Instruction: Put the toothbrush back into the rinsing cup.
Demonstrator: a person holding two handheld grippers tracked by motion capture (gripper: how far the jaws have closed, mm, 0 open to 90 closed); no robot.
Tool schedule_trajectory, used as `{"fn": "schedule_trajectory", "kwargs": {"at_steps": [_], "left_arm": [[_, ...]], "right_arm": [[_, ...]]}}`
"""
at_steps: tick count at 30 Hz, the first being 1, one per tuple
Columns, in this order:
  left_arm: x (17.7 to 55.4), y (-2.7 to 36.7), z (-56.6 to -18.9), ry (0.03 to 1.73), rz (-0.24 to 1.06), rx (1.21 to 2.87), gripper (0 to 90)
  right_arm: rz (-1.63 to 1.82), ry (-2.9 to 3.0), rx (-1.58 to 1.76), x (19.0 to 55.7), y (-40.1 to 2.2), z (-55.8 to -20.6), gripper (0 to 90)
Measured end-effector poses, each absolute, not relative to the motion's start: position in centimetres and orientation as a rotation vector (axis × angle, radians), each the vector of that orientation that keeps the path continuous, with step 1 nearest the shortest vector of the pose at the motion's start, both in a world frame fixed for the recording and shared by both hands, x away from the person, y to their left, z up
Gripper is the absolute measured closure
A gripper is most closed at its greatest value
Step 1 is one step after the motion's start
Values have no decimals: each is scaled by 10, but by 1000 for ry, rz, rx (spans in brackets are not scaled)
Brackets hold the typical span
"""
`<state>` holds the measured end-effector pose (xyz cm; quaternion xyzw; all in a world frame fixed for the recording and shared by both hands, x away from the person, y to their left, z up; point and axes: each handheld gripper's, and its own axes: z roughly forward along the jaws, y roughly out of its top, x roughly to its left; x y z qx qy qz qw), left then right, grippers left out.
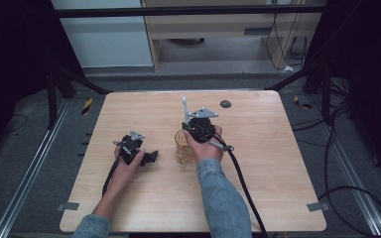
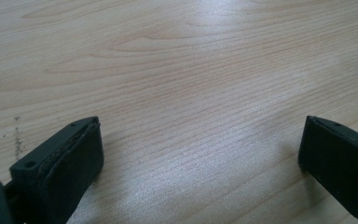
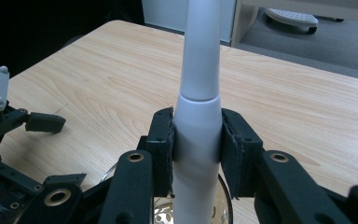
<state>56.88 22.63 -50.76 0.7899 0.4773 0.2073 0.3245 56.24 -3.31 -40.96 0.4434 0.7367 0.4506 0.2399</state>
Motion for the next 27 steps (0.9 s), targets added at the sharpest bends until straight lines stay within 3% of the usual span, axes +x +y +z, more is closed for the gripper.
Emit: {"fn": "schedule_trajectory", "kwargs": {"at_steps": [27], "left_arm": [[569,226,-508,1253,544,2071,0]], "right_arm": [[1215,2028,1220,561,-34,-415,669]]}}
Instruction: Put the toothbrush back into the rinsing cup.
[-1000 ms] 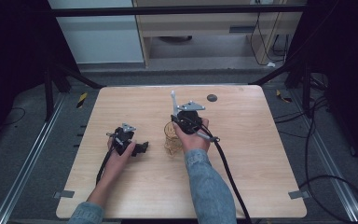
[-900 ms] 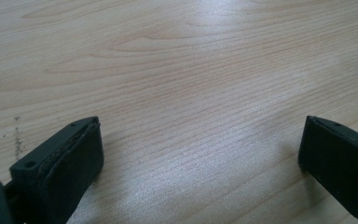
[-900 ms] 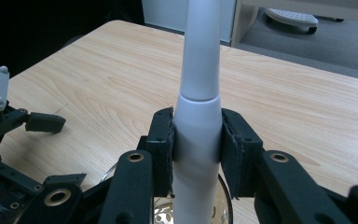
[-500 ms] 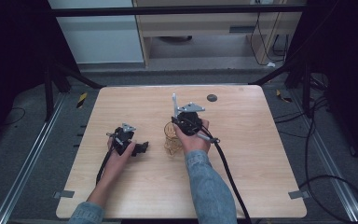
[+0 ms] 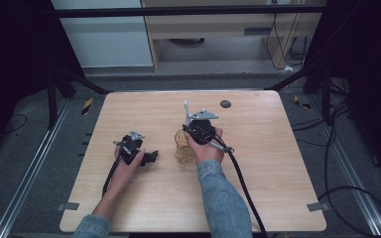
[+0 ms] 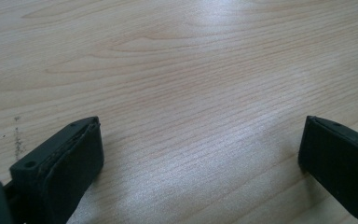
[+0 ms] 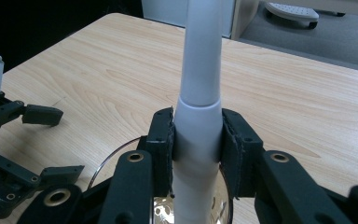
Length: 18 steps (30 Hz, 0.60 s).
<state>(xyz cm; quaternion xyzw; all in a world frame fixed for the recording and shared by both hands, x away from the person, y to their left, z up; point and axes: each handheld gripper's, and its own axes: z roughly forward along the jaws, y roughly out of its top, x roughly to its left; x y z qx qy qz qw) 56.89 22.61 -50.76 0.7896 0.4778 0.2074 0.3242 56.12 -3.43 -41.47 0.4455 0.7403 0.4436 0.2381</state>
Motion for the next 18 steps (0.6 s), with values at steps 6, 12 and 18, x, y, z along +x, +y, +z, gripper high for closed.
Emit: {"fn": "schedule_trajectory", "kwargs": {"at_steps": [6,12,18], "left_arm": [[569,226,-508,1253,544,2071,0],[569,226,-508,1253,544,2071,0],[569,226,-508,1253,544,2071,0]], "right_arm": [[1204,2032,1218,562,-31,-414,668],[1177,2045,1212,565,-27,-413,667],[1167,2054,1200,566,-23,-412,667]]}}
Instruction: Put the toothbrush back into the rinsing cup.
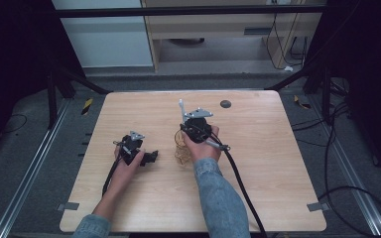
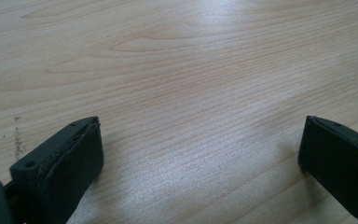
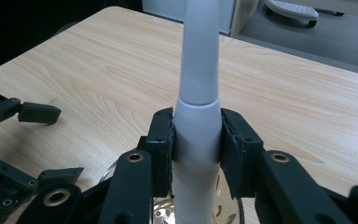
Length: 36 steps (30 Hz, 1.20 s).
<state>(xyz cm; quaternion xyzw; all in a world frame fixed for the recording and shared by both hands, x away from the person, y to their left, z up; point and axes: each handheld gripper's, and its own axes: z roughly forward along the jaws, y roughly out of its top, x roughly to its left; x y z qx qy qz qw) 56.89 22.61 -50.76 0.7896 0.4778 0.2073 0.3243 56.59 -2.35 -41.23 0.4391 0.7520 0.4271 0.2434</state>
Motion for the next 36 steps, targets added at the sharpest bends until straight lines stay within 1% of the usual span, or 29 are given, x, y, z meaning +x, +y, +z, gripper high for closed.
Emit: {"fn": "schedule_trajectory", "kwargs": {"at_steps": [36], "left_arm": [[569,226,-508,1255,544,2068,0]], "right_arm": [[1103,2091,1121,569,-3,-409,658]]}}
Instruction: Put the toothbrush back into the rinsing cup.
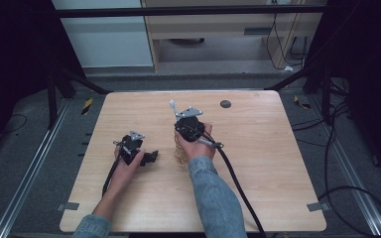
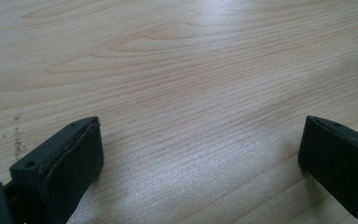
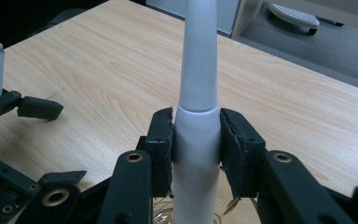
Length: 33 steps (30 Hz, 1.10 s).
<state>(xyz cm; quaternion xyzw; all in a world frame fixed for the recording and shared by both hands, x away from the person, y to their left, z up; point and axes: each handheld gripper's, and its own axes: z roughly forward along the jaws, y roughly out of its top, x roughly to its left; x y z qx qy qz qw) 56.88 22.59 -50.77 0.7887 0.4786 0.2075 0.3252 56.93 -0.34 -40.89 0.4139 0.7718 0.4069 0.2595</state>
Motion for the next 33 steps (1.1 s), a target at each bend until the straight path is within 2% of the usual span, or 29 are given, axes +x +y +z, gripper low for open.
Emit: {"fn": "schedule_trajectory", "kwargs": {"at_steps": [33], "left_arm": [[569,226,-508,1255,544,2068,0]], "right_arm": [[1123,2092,1127,569,-4,-408,586]]}}
